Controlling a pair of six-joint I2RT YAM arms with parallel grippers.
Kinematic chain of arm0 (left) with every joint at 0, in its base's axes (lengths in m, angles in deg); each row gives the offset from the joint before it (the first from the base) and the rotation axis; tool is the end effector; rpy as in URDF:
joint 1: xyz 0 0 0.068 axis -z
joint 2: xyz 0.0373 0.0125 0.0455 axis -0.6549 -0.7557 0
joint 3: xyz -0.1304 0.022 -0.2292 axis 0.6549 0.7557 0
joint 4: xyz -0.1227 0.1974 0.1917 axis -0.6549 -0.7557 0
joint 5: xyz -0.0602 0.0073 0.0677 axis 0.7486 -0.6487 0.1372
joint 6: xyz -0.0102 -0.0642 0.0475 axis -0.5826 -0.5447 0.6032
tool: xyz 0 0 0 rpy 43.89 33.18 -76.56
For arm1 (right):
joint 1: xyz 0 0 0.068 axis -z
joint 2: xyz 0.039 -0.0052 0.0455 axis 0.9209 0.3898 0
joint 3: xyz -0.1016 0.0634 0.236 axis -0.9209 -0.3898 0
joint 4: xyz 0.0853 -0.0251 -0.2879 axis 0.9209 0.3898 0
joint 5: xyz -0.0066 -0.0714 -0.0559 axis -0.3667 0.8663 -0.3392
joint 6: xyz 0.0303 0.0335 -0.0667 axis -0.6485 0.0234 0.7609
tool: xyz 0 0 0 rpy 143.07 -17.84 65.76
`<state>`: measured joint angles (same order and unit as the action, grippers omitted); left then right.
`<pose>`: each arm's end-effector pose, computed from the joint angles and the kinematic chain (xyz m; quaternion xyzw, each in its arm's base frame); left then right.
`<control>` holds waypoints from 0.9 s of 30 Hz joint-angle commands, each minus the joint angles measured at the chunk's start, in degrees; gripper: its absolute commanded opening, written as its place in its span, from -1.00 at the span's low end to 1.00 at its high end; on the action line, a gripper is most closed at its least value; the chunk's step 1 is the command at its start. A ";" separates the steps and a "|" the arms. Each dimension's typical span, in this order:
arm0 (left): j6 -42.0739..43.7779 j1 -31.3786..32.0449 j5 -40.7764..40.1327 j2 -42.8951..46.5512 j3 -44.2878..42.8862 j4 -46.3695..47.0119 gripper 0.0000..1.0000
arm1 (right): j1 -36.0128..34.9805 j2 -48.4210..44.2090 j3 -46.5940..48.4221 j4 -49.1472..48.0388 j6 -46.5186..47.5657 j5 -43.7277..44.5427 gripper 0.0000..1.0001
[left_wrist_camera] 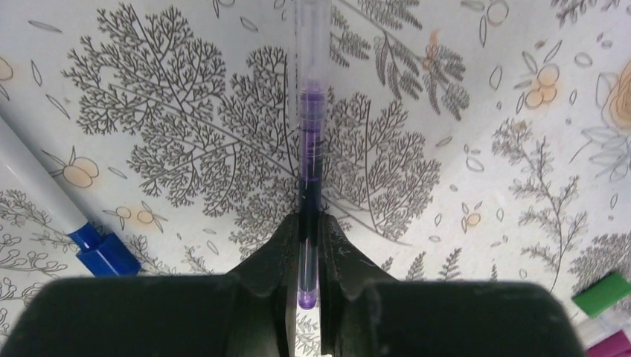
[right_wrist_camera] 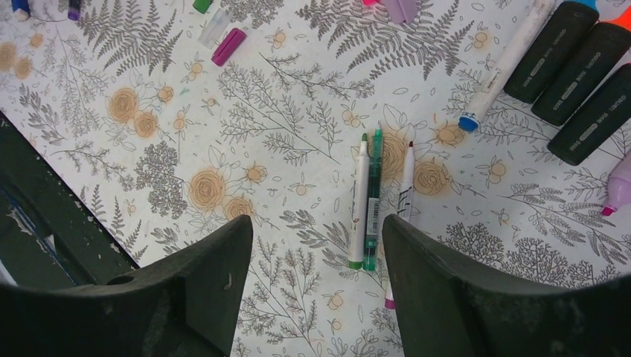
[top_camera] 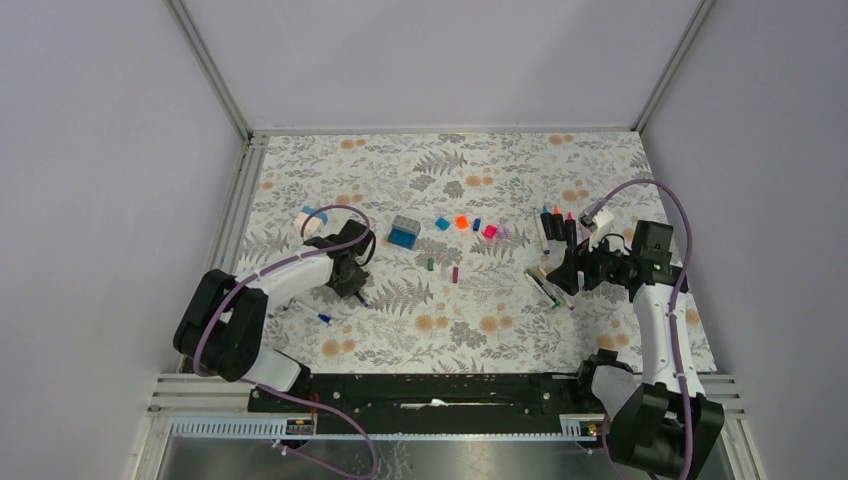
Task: Open the pen caps
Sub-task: Pick up the pen from the center of the board.
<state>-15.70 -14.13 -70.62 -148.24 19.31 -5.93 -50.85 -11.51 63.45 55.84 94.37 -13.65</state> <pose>0.2672 -0.1106 0.0928 -0.3707 0.9071 0.0131 0.1990 0.2494 -0.0173 0.2123 -0.2755 0.8220 0.2275 0.4433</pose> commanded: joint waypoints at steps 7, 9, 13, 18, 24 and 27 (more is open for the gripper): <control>6.82 2.42 5.85 15.80 2.51 3.50 -1.00 | 0.23 -2.19 0.03 0.30 1.92 -5.10 0.48; 8.26 2.83 7.50 18.84 3.70 4.94 -1.00 | 0.23 -2.33 0.27 0.31 1.97 -5.90 0.49; 10.25 3.25 10.09 25.10 7.01 8.90 -1.00 | 0.21 -2.48 1.01 1.24 2.41 -7.45 0.50; 11.31 3.44 13.63 30.31 10.34 13.22 -1.00 | 0.23 -2.86 1.43 2.24 2.96 -8.69 0.50; 12.52 4.33 20.15 35.34 14.79 22.88 -1.00 | 0.18 -1.97 2.55 5.09 4.68 -11.54 0.50; 11.86 5.12 23.52 37.19 18.42 30.79 -1.00 | -0.07 -1.44 3.15 5.68 4.91 -13.59 0.50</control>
<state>-4.62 -9.93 -53.39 -113.64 34.39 11.36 -50.85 -13.34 63.61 59.20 97.54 -22.44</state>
